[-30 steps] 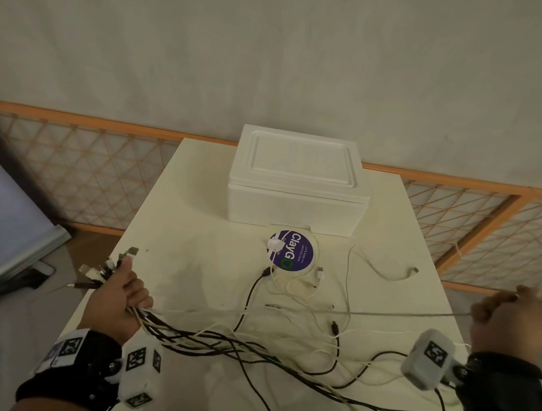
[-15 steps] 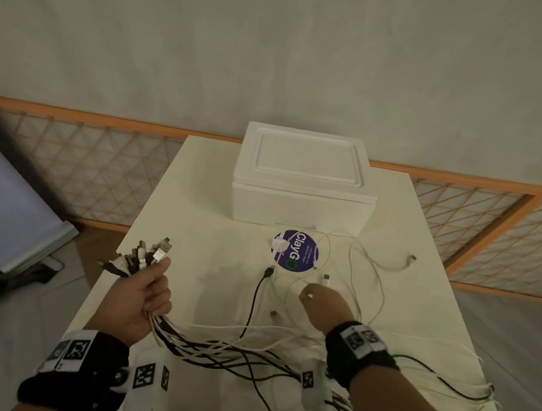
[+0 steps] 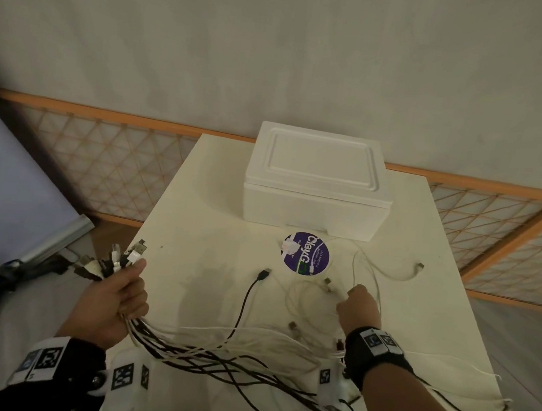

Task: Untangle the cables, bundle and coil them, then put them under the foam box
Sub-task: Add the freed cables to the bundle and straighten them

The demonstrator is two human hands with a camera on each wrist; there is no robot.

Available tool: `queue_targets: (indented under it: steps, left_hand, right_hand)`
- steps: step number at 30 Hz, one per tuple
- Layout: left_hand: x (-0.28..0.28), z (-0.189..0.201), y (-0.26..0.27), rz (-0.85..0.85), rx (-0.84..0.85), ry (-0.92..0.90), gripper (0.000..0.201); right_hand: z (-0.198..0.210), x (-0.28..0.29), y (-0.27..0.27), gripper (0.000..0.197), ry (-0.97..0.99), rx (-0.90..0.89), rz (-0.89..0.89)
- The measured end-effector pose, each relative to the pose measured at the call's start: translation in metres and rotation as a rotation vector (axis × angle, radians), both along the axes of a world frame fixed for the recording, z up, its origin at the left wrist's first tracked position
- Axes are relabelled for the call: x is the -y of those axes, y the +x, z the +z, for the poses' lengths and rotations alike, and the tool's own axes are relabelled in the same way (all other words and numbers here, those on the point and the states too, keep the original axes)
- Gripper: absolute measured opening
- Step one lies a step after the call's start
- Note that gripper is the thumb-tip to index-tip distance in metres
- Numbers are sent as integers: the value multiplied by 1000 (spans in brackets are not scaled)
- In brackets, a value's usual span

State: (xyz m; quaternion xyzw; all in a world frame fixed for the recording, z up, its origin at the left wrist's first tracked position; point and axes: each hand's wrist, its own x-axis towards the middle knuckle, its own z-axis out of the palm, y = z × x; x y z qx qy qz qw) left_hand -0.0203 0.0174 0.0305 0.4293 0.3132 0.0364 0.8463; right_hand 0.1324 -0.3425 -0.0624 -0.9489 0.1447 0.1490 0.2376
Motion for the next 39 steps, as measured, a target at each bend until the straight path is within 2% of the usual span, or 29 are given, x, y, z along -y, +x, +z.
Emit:
queue_targets:
  steps: [3,6,8,10,13,18,19,21,23,24,26,28,30,33,36,37,39]
  left_hand:
    - [1,1,0,3,6,12,31]
    - [12,5,7,-38,33,50,33]
    - [25,12,18,-75,70,75,36]
    - [42,23,32,-91,113,72,39]
    - [73,39,48,-125,205,80,34]
    - [120,49,54,-310,319,163,23]
    - [124,47,53,-309,322,200,19]
    - [124,43,51,-246,283,250,26]
    - [112,41,52,-130,223,199,34]
    - [101,38,52,-65,190,131,34]
    - [75,34,52,75,171,-46,27]
    - [46,24,47,205,203,-187,32]
    - [17,12,38,288,162,-233,39]
    - [-22,-3,24,363,53,-162,39]
    - [-38,-9,15,326,7,-54,25]
    - [-37,-11,14,315,13,-35,24]
    - [-29,-10,16,315,55,-10,35]
  right_hand:
    - [12,1,4,33,172,61,-19]
    - [55,-7,11,16,296,335,90]
    - [93,-19,11,12,476,466,128]
    - [126,-33,3,12,709,507,144]
    - [155,-60,-25,9,849,451,268]
    - [155,-102,-70,2,739,409,628]
    - [152,-106,-74,4,711,421,679]
    - [148,-107,-77,12,586,456,759]
    - [145,-97,-69,25,306,442,815]
    - [142,-87,-63,26,211,413,796]
    - [140,-59,-50,23,141,385,692]
    - [137,-21,-37,18,89,396,522]
    - [135,24,-27,15,64,397,329]
    - [137,84,-19,16,1,427,87]
    - [142,120,-19,18,-40,499,-100]
    - [141,126,-19,18,-71,484,-109]
    - [137,123,-19,19,-139,365,-45]
